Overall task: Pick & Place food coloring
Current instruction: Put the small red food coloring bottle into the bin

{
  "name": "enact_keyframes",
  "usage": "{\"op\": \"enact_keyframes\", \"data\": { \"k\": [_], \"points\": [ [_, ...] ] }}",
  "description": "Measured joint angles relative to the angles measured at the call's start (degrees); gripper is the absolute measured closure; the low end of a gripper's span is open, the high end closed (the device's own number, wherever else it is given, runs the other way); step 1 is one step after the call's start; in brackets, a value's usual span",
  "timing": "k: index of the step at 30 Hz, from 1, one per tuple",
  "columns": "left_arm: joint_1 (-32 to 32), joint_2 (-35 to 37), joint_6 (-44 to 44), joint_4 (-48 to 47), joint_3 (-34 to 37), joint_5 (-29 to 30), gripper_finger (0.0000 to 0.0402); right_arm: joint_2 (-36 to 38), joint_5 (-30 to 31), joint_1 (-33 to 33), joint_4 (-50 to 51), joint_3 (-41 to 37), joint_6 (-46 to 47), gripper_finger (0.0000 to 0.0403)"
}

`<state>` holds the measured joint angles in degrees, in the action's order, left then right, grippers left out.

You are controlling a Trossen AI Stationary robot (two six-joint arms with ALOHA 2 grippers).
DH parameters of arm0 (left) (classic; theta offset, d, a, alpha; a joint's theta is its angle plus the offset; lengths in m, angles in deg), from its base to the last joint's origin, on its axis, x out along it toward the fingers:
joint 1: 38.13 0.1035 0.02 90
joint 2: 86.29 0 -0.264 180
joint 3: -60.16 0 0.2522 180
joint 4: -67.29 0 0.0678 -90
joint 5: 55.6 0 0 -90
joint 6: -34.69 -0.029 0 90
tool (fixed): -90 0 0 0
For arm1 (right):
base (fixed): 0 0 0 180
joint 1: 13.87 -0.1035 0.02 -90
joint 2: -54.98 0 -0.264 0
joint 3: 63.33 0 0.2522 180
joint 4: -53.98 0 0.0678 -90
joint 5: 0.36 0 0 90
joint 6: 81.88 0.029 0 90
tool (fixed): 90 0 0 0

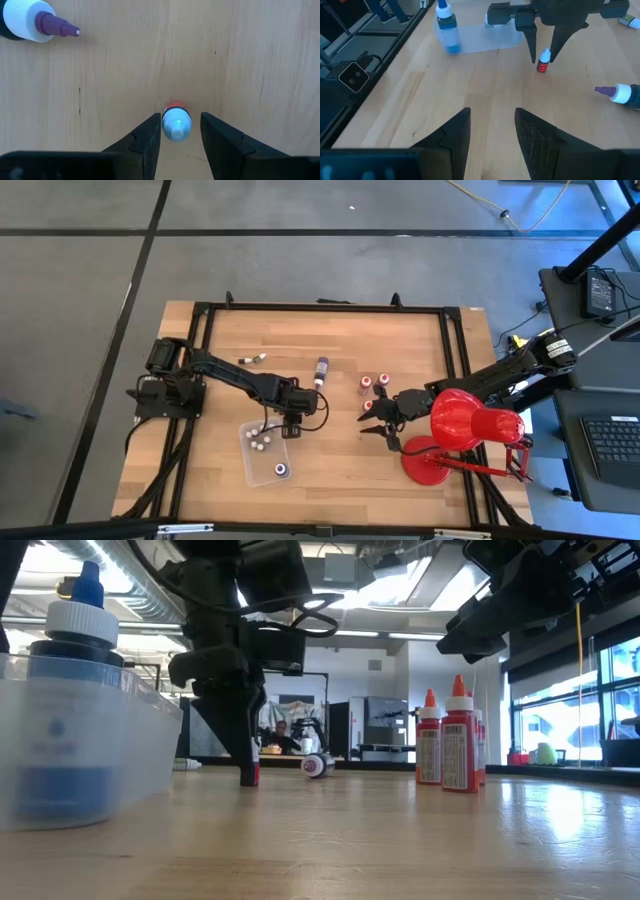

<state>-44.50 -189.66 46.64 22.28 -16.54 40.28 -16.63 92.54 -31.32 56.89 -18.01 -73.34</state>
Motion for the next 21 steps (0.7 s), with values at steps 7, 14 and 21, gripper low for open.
{"op": "enact_keyframes", "data": {
  "k": [7,14,21],
  "points": [
    [0.0,0.02,0.81,-0.01,0.0,0.01,0.0293,0.0,0.0,0.0,0.0,0.0,0.0,0.0246],
    [0.0,0.04,0.81,-0.01,0.0,0.01,0.0318,0.0,0.01,0.01,0.0,0.0,0.0,0.0246],
    [0.0,0.99,0.81,-1.04,-0.53,0.01,0.0323,0.0,0.0,0.02,0.0,0.0,-0.02,0.0246]
  ]
}}
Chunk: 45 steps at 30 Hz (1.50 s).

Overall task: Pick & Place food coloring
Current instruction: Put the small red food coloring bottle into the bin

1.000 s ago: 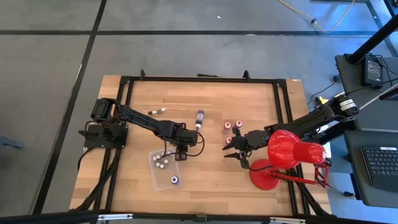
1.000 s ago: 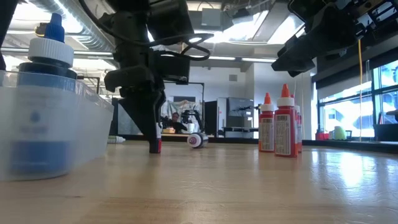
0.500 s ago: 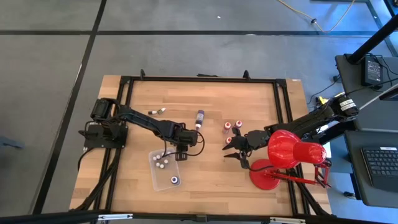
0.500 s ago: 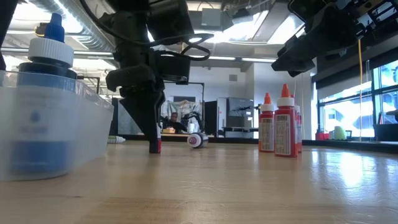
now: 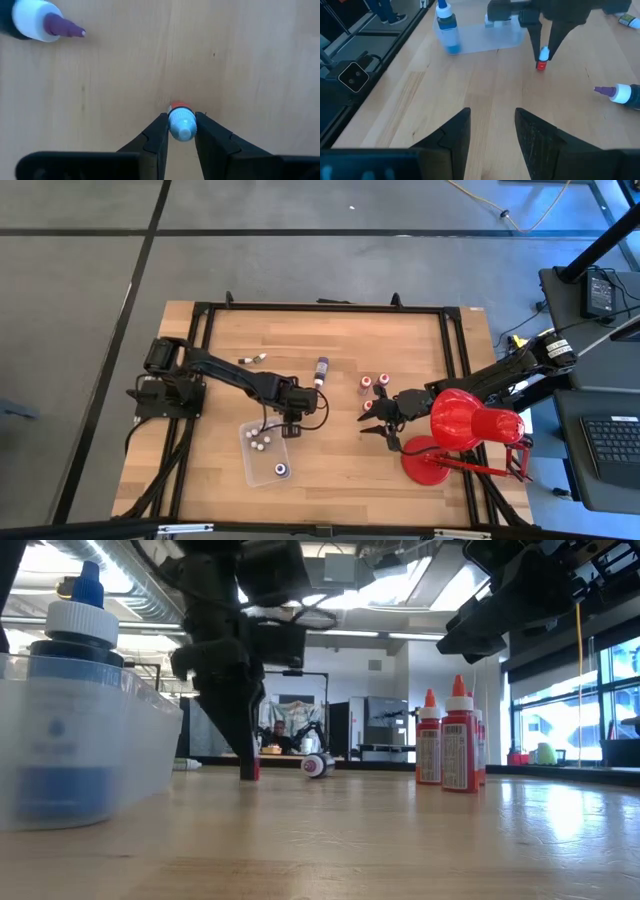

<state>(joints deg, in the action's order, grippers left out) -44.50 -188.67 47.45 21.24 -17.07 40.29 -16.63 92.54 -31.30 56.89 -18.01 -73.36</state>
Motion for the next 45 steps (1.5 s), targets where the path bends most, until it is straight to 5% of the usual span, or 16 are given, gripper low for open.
{"op": "enact_keyframes", "data": {
  "k": [9,19,31,45],
  "points": [
    [-1.9,6.09,2.68,-12.47,-9.55,0.52,0.0326,0.0,0.02,0.0,0.39,-0.01,0.02,0.0246],
    [-10.58,13.88,25.85,-27.71,-10.95,4.76,0.0327,0.0,0.03,0.0,1.23,-0.02,0.07,0.0246],
    [-23.41,11.54,52.05,-36.58,-10.93,8.25,0.0328,0.0,0.04,0.0,1.29,-0.02,0.44,0.0246],
    [-25.85,12.49,55.05,-28.84,-4.64,9.09,0.0328,0.0,0.04,0.0,0.92,-0.02,1.69,0.0246]
  ]
}}
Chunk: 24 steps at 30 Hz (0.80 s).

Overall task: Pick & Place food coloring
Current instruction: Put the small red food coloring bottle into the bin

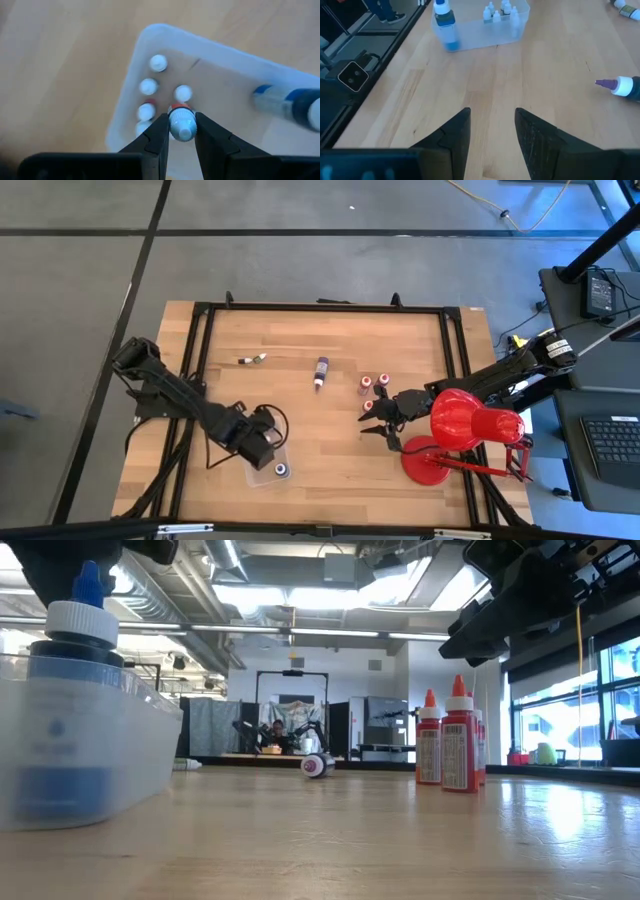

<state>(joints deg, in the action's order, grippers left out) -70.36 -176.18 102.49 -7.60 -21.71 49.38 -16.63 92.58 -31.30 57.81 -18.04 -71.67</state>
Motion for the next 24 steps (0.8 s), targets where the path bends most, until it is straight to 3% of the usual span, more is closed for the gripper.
{"op": "enact_keyframes", "data": {
  "k": [11,24],
  "points": [
    [-4.15,-1.8,-2.31,7.44,0.18,-0.03,0.0328,0.0,0.02,0.02,-0.02,0.0,0.08,0.0246],
    [-6.61,-7.89,8.38,6.57,0.18,-4.42,0.0327,0.0,0.04,0.0,-0.09,0.0,0.21,0.0246]
  ]
}}
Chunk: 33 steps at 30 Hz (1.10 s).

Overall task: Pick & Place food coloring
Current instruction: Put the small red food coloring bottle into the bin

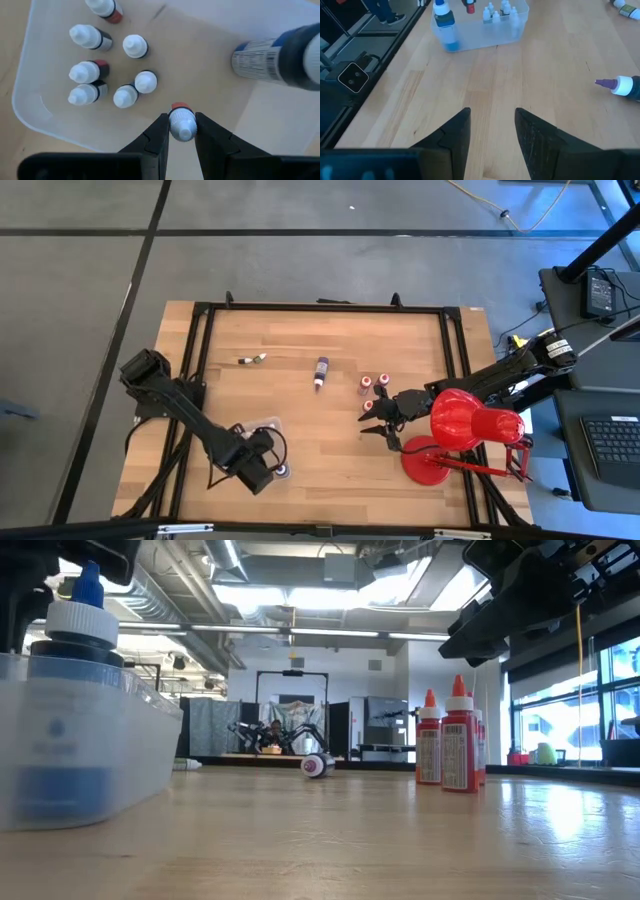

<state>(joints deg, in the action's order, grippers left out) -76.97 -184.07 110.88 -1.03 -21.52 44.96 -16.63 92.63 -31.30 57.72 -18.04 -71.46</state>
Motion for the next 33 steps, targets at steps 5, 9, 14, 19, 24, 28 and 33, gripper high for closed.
{"op": "enact_keyframes", "data": {
  "k": [5,9,14,19,24,28,33],
  "points": [
    [-0.15,-0.83,1.27,-0.68,-0.02,1.25,0.0327,0.0,0.0,0.0,0.0,0.0,0.02,0.0246],
    [-0.12,-2.09,1.23,-1.37,-0.02,1.28,0.0327,0.0,0.0,0.0,0.02,-0.01,0.02,0.0246],
    [-0.12,-3.59,1.68,-1.5,-0.02,0.78,0.0327,0.02,0.0,0.0,0.02,-0.02,-0.02,0.0246],
    [-0.12,-4.57,1.64,-1.84,-0.02,-0.21,0.0326,0.02,-0.01,0.0,0.06,-0.02,-0.08,0.0246],
    [-0.12,-4.7,1.62,-2.11,-0.02,2.01,0.0316,0.02,-0.02,0.0,0.04,-0.02,-0.11,0.0246],
    [-0.12,-4.7,1.58,-2.07,-0.02,3.63,0.031,0.02,-0.02,0.0,0.04,-0.02,-0.11,0.0246],
    [-0.12,-4.7,0.68,-2.07,-0.02,3.9,0.031,0.02,-0.02,-0.01,0.07,-0.02,-0.12,0.0246]
  ]
}}
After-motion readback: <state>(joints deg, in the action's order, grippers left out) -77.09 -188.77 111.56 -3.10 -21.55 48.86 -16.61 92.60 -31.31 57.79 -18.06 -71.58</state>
